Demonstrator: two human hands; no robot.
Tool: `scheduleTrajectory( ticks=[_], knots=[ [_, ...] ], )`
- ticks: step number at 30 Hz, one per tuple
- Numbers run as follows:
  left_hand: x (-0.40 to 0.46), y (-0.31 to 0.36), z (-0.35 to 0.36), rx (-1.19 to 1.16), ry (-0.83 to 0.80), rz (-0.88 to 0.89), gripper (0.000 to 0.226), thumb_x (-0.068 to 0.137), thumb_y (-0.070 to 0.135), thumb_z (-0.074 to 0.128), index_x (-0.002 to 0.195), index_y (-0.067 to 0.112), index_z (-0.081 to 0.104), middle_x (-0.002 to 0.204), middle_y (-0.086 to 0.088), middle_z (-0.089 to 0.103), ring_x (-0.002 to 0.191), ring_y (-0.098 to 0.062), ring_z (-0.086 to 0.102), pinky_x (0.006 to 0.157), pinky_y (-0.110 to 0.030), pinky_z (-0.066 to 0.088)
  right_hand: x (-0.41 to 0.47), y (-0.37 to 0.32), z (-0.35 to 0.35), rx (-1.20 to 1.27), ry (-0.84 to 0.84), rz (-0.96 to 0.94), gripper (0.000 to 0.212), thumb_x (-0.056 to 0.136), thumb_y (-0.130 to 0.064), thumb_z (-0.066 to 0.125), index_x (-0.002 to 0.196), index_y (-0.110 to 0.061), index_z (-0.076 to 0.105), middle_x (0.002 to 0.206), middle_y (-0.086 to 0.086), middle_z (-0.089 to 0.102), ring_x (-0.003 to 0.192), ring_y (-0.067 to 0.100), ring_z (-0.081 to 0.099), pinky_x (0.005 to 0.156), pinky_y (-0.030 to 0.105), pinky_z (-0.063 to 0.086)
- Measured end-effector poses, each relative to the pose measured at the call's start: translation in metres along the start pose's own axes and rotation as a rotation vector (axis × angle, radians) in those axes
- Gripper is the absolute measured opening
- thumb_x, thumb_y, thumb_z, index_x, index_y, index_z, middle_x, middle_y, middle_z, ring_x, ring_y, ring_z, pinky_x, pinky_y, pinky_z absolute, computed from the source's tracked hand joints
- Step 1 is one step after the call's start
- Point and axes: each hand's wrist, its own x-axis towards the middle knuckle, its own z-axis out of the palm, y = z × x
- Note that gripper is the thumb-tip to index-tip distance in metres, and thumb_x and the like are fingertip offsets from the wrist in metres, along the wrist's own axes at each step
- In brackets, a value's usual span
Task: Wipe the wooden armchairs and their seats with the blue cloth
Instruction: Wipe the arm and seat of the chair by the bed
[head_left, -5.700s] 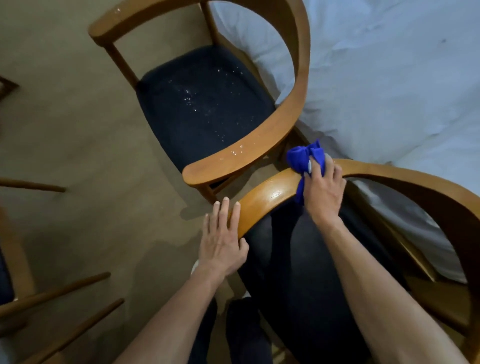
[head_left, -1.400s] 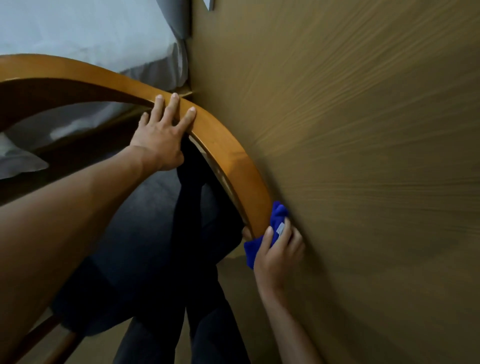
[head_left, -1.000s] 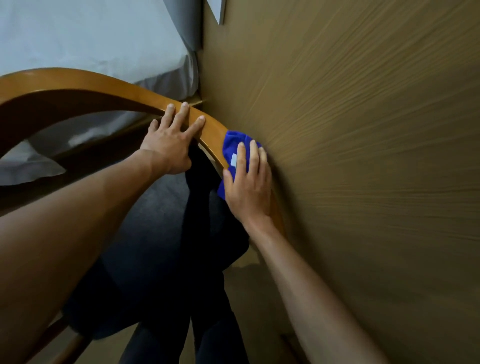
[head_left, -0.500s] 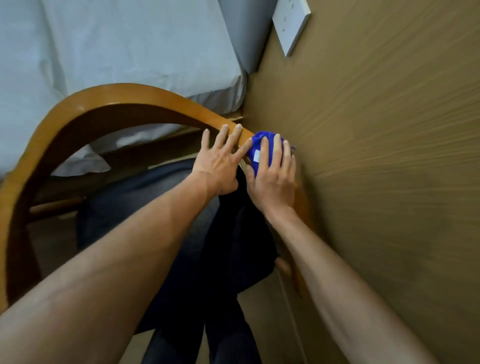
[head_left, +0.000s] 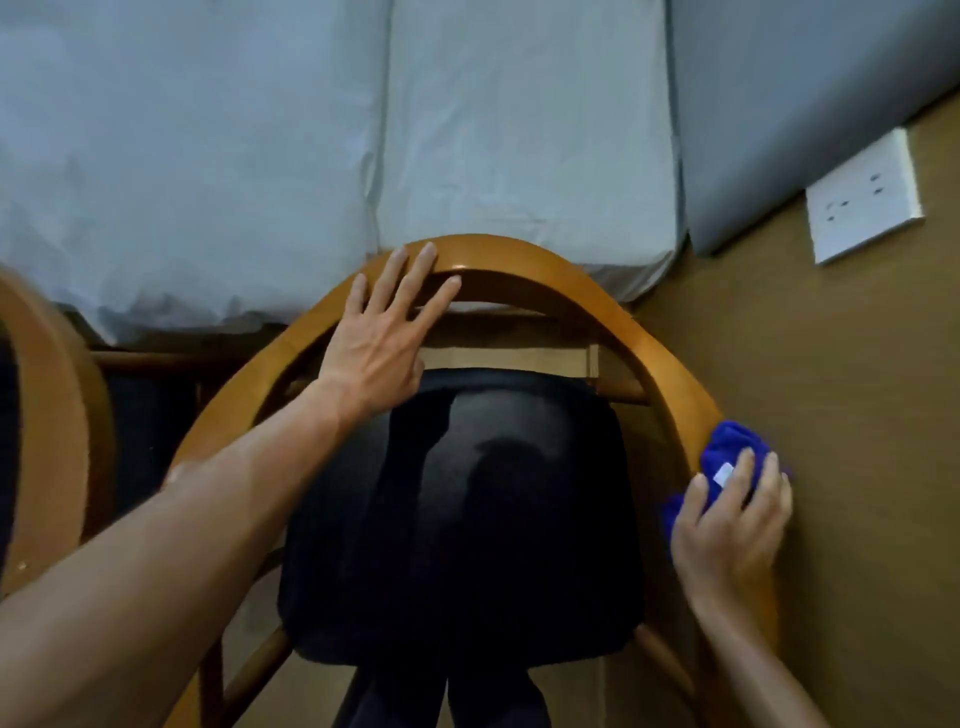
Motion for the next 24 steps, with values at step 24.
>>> scheduleTrajectory(
  ticks=[24],
  knots=[
    [-0.148,-0.040,0.041,-0.283,-0.028,-0.448,0.035,0.073,0.008,0.063,0.107,0.002,0.062,0.134,-0.021,0.050,0.127,-0.035,0.046,0.100,-0.052,0.044,0.001,-0.376,0.036,0.413,-0.419,-1.195,0.033,0.095,-0.023,0.052,0.126,-0.016,0.058,0.137,0.002,0.052,0.136,0.026,0.035,0.116,0.043,0.015]
  ],
)
